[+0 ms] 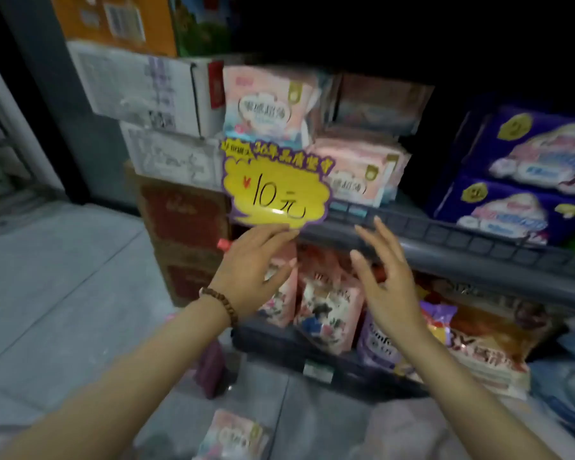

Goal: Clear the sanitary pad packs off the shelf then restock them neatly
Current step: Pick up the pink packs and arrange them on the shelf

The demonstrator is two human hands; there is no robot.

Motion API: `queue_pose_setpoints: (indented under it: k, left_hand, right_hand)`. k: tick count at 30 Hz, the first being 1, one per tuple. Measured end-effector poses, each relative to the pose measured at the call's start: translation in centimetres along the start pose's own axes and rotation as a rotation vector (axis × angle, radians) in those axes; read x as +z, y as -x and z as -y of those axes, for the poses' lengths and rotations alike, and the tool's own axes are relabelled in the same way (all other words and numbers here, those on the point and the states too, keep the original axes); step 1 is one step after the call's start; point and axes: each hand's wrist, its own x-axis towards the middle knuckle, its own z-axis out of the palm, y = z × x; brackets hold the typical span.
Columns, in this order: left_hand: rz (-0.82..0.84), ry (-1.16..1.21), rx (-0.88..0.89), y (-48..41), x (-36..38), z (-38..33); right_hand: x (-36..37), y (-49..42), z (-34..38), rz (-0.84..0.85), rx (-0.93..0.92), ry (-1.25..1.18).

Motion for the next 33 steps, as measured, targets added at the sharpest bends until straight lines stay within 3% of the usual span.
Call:
queue_pose_setpoints:
  k: [2,7,12,16,19,22,26,28,33]
  left_hand:
    - [0.112,0.065,-0.155,4.4,2.7,1.7]
    - [0.563,0.229,-0.724,15.1,9.4,6.3]
    - [0.801,0.340,-1.163,22.5,13.3,9.1]
    - [0.887,0.345,-1.376,27.9,16.2,11.6]
    - [0.972,0.427,-1.458,32.1,18.4,12.7]
    - [1.065,0.498,-1.484,32.5,17.9,10.9]
    - [0.904,0.718,-1.618,34.6,19.0,9.0]
    - [0.877,0.760,-1.565,36.1,19.4,9.1]
    - [1.014,0.763,-1.542,33.4,16.9,8.5]
  right_hand:
    - [3.6,4.0,-2.5,0.100,0.092,-0.011]
    - [12.5,12.9,-9.2,0.403,0.682,-0.032]
    - [17.4,18.8,-11.2,0.540,1.182,-0.167]
    - [19.4,22.3,-12.8,0.514,1.451,-0.272]
    - [20.6,25.2,-13.9,0.640,1.678,-0.328]
    - [22.6,28.2,-14.2,0.623,1.748,-0.467]
    - [25.1,29.9,-14.0,0.543,1.737,-0.656]
    - [25.4,30.2,-13.8,0.523,1.737,-0.631]
    - [23.7,29.6,-13.9,0.579,1.710,-0.526]
